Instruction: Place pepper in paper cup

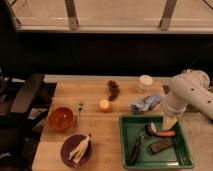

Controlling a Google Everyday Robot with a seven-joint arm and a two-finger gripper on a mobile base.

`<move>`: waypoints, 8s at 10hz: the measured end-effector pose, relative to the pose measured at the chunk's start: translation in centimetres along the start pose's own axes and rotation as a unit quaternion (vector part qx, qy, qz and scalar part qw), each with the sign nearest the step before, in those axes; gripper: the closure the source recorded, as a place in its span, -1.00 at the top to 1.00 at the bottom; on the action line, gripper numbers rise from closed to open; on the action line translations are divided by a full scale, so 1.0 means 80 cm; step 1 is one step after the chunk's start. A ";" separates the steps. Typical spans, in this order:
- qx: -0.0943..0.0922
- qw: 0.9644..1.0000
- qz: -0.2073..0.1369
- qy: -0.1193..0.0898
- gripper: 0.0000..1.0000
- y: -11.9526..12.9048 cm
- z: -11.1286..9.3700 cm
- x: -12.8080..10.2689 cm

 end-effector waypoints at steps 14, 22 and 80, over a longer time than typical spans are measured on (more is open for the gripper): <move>-0.034 0.986 -0.157 -0.040 0.30 0.010 0.073 0.084; -0.015 0.991 -0.132 0.019 0.30 0.004 0.128 0.099; 0.129 0.978 -0.157 0.053 -0.02 -0.382 0.045 0.059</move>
